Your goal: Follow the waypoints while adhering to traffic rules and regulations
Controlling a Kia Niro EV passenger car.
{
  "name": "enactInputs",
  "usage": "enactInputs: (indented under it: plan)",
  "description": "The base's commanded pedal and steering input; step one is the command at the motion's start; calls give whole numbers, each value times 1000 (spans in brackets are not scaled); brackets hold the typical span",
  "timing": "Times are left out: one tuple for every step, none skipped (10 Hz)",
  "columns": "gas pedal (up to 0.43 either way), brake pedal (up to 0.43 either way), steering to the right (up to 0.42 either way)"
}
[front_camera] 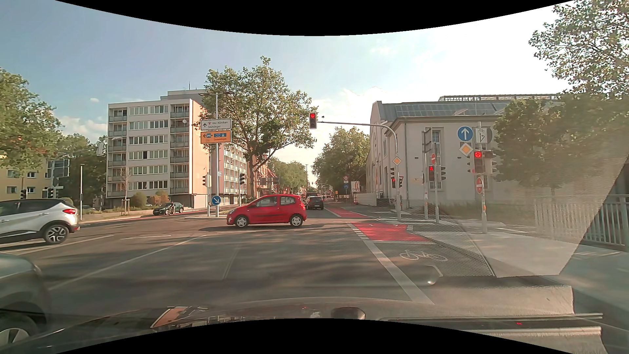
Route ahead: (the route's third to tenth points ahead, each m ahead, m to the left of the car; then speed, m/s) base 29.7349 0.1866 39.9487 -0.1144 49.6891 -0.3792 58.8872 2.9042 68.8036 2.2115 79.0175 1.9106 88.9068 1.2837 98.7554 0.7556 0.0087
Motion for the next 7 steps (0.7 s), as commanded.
enactInputs:
  plan:
    - [0,250,-8]
    - [0,250,-8]
    - [0,250,-8]
    - [0,250,-7]
    - [0,250,-8]
    - [0,250,-8]
    - [0,250,-8]
